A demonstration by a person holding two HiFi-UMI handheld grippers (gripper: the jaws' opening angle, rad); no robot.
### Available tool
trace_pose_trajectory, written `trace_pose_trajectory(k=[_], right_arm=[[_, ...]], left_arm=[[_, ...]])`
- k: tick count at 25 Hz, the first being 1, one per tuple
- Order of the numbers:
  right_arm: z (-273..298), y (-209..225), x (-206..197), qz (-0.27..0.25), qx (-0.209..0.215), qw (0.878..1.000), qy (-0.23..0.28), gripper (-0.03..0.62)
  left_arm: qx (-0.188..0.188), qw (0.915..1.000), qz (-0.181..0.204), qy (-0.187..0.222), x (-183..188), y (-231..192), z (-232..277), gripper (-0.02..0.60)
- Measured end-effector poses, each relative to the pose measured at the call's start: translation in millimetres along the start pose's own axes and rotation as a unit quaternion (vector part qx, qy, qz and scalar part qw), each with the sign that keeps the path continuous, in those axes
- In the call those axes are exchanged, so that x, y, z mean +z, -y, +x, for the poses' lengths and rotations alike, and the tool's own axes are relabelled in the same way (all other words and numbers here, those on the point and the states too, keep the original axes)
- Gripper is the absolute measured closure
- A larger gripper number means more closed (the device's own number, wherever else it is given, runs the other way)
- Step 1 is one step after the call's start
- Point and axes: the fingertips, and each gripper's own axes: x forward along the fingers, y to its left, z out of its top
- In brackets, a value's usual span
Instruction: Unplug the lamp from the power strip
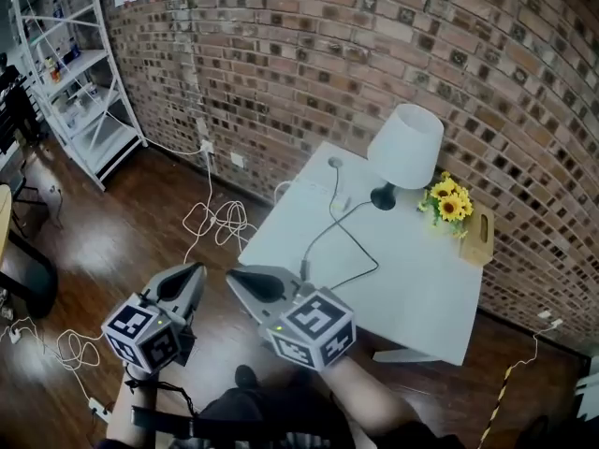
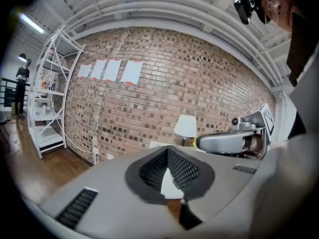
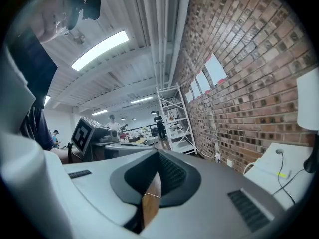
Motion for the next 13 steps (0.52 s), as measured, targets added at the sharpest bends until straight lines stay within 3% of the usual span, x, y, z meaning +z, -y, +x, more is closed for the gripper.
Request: trace_pose_trajectory(k=[4,13], right_arm=[[36.4,-18.8,5.9,-0.018,0.007,1.0,-0.006,0.595],[75.2,-31.5,3.1,-0.026,0.004,1.0,-0.014,0.595]], left_arm=[[-0.002,0.9999,0.009,0.011,8.4,-32.5,-14.8,0.56],[-0.024,0.9993,0.027,0.006,10.7,-59.2,-19.7,0.56]])
